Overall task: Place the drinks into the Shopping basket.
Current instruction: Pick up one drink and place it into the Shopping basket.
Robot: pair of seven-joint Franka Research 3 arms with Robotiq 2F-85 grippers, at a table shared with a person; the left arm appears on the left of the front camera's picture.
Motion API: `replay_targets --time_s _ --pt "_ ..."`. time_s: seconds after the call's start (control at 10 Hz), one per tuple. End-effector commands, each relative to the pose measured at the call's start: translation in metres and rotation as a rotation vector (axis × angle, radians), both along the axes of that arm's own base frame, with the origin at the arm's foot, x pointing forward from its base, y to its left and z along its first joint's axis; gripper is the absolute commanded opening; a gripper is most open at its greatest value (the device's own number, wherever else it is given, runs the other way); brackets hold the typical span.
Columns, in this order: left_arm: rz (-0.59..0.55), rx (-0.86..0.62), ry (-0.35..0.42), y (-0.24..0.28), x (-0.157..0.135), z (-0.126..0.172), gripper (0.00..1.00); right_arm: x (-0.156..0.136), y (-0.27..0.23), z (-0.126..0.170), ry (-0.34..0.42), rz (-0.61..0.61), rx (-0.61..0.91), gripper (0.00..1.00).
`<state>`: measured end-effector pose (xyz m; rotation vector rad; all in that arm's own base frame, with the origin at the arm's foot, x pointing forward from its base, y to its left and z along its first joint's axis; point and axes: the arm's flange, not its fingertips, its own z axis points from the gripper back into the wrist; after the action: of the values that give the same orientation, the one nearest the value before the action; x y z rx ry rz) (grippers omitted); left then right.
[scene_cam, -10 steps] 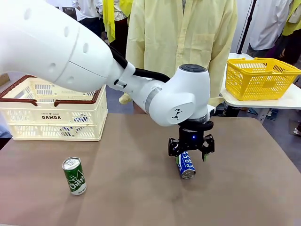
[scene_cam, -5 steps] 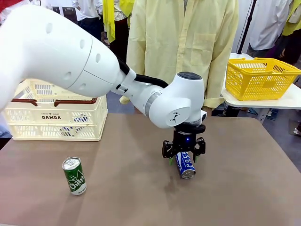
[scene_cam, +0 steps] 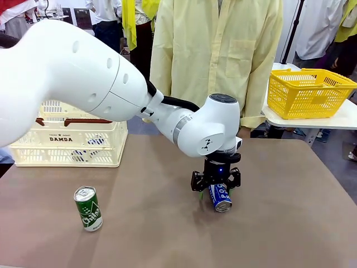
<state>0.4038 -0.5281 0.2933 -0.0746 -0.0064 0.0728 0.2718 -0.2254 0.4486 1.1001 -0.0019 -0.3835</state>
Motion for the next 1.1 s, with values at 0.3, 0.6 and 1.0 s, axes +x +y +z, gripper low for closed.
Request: replay_targets --time_s 0.3,0.6,1.0 --pt "-0.006 -0.022 -0.023 -0.001 0.003 0.001 0.0 -0.002 0.001 0.002 0.005 0.002 0.001 1.0" --pt "-0.013 -0.017 -0.024 -0.001 0.003 0.001 0.0 -0.002 0.001 0.002 0.005 0.002 0.001 1.0" --pt "-0.172 -0.117 -0.04 0.052 0.007 0.085 0.0 -0.002 0.001 0.002 0.005 0.002 0.001 1.0"
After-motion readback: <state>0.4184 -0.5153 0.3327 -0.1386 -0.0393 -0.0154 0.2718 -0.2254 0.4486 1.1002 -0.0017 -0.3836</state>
